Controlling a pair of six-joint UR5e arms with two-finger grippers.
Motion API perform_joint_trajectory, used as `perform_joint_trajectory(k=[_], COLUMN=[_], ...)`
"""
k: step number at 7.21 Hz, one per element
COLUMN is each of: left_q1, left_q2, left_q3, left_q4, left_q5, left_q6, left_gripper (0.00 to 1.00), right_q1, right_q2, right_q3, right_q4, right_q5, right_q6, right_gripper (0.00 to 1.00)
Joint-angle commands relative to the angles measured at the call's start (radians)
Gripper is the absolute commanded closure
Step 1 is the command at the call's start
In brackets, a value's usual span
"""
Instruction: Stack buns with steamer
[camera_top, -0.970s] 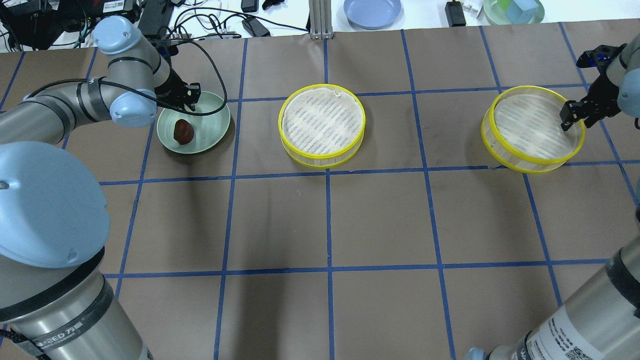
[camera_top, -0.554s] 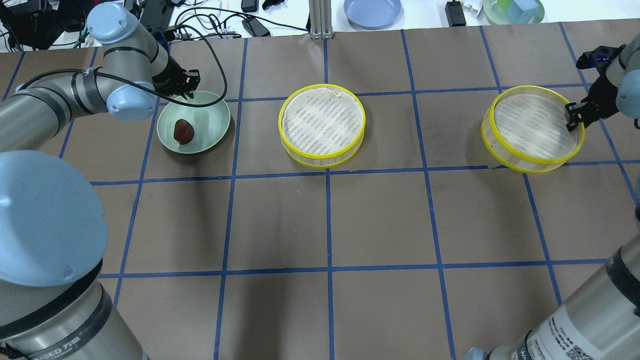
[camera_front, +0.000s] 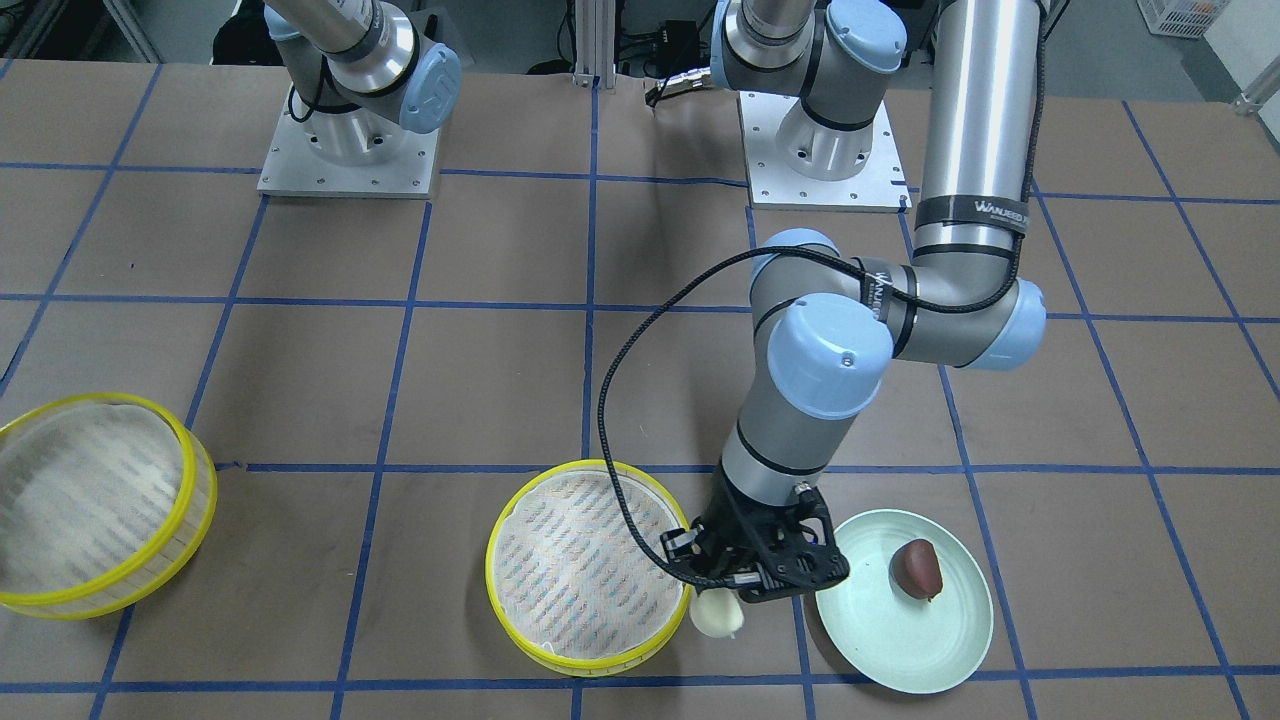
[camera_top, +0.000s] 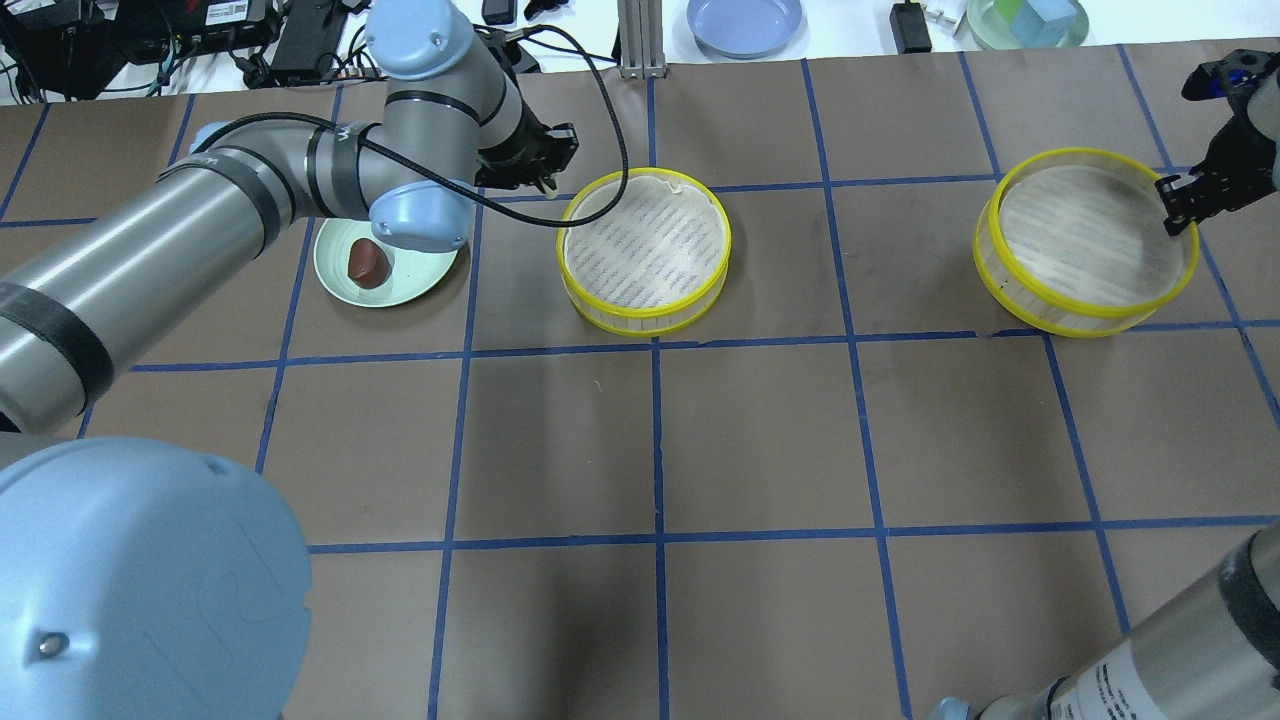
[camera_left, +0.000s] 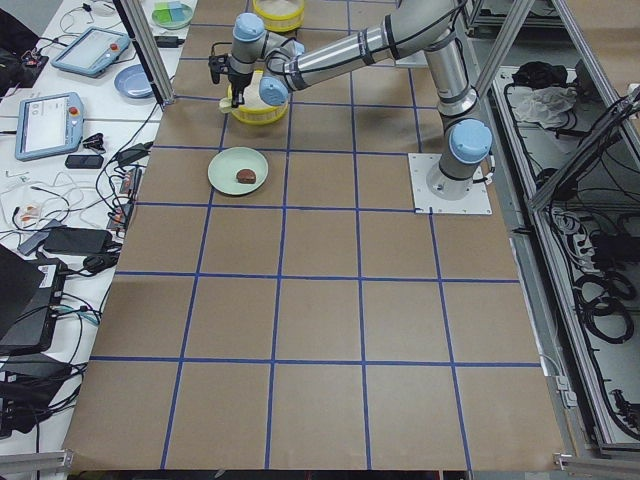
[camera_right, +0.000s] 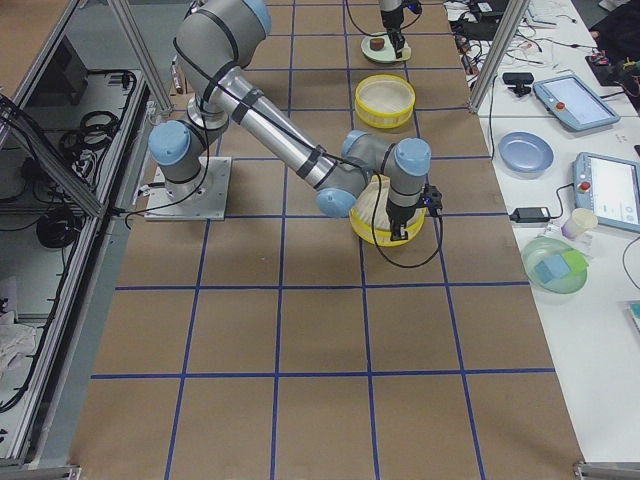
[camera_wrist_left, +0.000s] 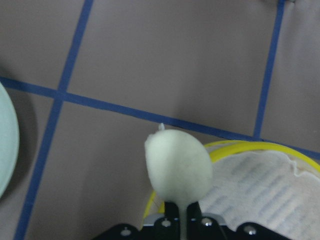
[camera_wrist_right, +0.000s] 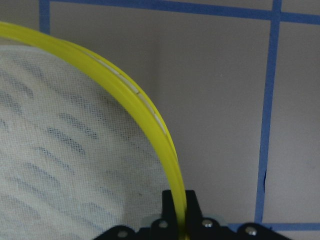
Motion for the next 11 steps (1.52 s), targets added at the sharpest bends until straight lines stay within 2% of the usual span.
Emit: perform_joint_trajectory(k=[1, 2, 3, 4, 5, 6, 7, 8, 11], left_q1=[-0.042, -0.044, -0.045, -0.045, -0.044, -0.035, 0.005, 0.066, 0.25], left_q2=[-0.019, -0.018, -0.001, 0.016, 0.022, 0.034, 0.051, 0.071, 0.102], left_q3=[-0.039, -0.068, -0.071, -0.07, -0.062, -0.056, -0.039, -0.023, -0.038], left_q4=[-0.006, 0.007, 0.002, -0.002, -0.006, -0.01, -0.066, -0.135, -0.217], left_q5=[-0.058, -0.058, -0.072, -0.11, -0.112, -0.104, -0.066, 0.031, 0.075], left_q6=[-0.052, -0.049, -0.053, -0.055, -0.055, -0.038, 0.011, 0.218, 0.46], left_gripper=[0.94, 0.33, 0.06, 0.0, 0.0, 0.0, 0.0, 0.0, 0.0], right_q1=[0.045, 0.08, 0.106, 0.137, 0.181, 0.215, 0.259, 0.311, 0.587], right_q2=[-0.048, -0.069, -0.098, -0.112, -0.137, -0.157, -0.169, -0.169, -0.145], right_q3=[0.001, 0.001, 0.004, 0.004, 0.004, 0.004, 0.008, 0.012, 0.008], right_q4=[0.039, 0.061, 0.108, 0.161, 0.171, 0.177, 0.177, 0.191, 0.176], right_q5=[-0.003, 0.001, 0.0, 0.0, -0.003, -0.003, -0.003, -0.003, 0.0], right_q6=[0.068, 0.126, 0.204, 0.281, 0.33, 0.399, 0.456, 0.531, 0.915], right_gripper=[1.0, 1.0, 1.0, 1.0, 1.0, 1.0, 1.0, 1.0, 1.0])
